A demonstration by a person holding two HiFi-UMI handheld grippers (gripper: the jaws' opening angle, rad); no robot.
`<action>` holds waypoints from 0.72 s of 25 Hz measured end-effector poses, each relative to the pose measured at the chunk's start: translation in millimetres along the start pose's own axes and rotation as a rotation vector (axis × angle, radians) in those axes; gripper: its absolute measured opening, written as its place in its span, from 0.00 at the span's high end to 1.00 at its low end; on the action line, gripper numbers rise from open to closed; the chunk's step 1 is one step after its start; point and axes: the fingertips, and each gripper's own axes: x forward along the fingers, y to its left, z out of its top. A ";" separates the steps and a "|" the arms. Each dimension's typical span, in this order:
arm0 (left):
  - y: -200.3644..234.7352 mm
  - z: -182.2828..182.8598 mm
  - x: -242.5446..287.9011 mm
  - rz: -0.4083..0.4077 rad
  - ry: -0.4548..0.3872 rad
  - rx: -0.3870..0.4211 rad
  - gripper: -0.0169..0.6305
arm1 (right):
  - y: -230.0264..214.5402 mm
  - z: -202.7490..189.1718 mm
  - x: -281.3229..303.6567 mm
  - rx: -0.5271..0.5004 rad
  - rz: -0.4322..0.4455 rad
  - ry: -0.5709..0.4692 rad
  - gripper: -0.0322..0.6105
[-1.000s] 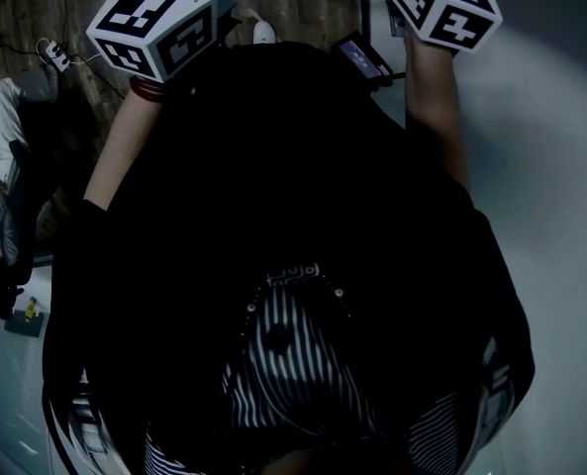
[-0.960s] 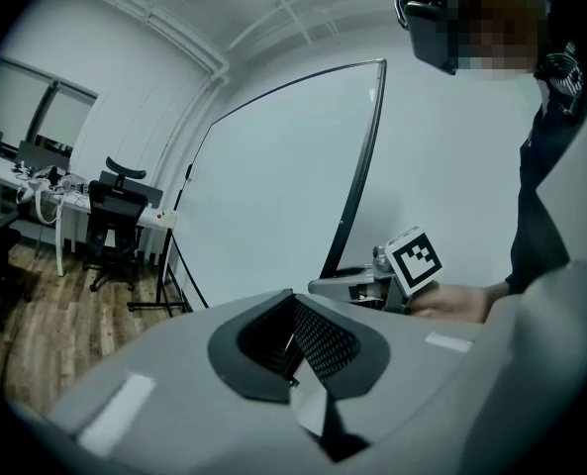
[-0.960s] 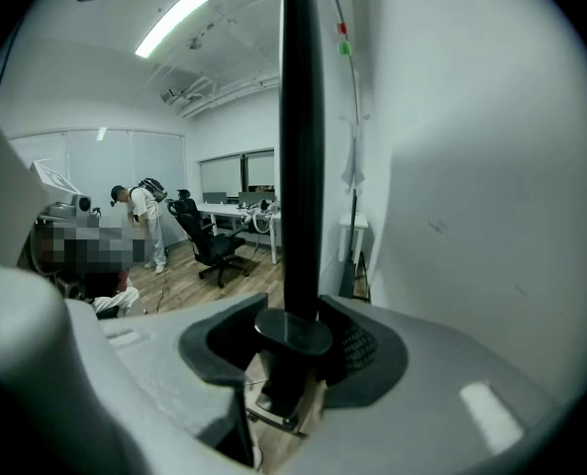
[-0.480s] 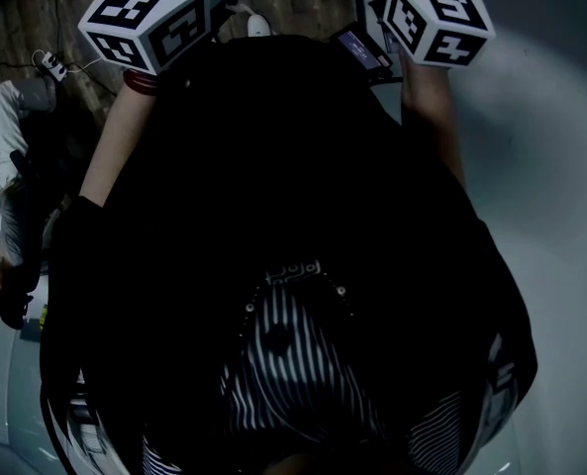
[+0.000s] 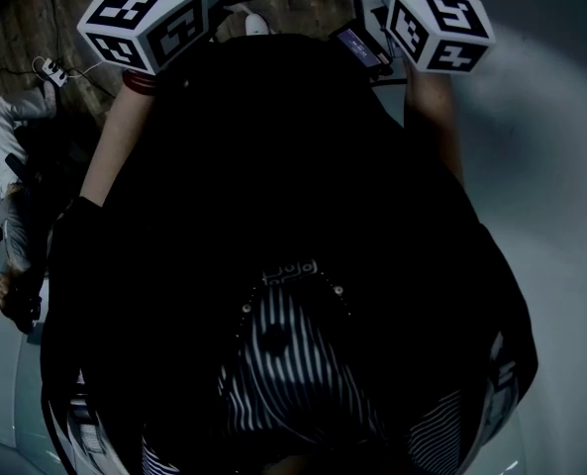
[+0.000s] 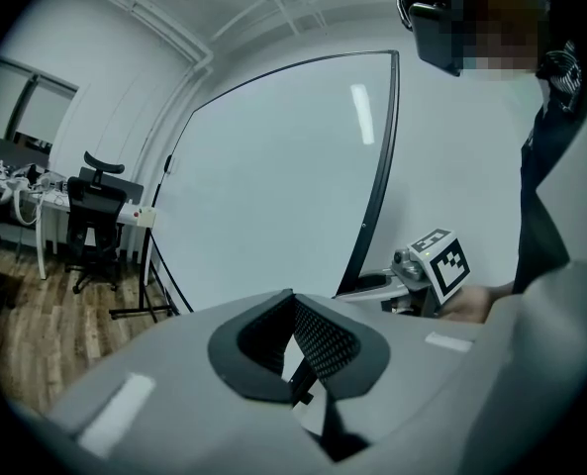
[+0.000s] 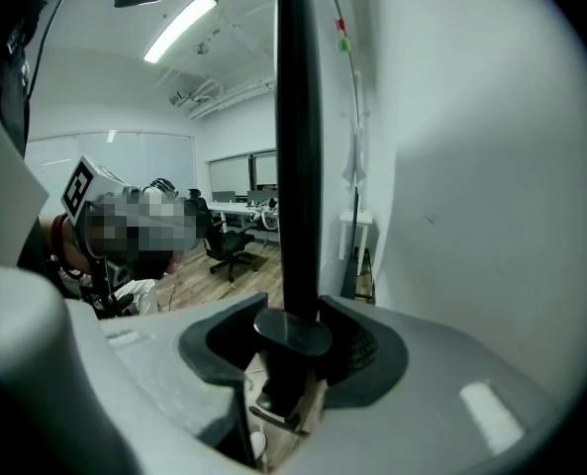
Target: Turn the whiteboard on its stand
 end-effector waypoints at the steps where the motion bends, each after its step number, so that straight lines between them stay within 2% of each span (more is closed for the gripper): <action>1: -0.1 -1.0 0.5 -0.003 0.001 -0.002 0.98 | 0.4 0.5 1.6 0.002 -0.003 -0.001 0.69; 6: 0.4 -2.8 2.5 -0.009 0.002 -0.004 0.98 | 0.5 2.3 9.2 0.003 -0.012 -0.006 0.69; 11: 1.4 -3.5 3.5 -0.003 -0.001 -0.004 0.98 | -4.9 -1.6 1.5 -0.040 -0.046 0.006 0.67; 18: -2.2 -6.7 5.4 -0.031 -0.008 0.018 0.98 | -18.4 -1.5 -44.6 0.028 -0.106 -0.065 0.68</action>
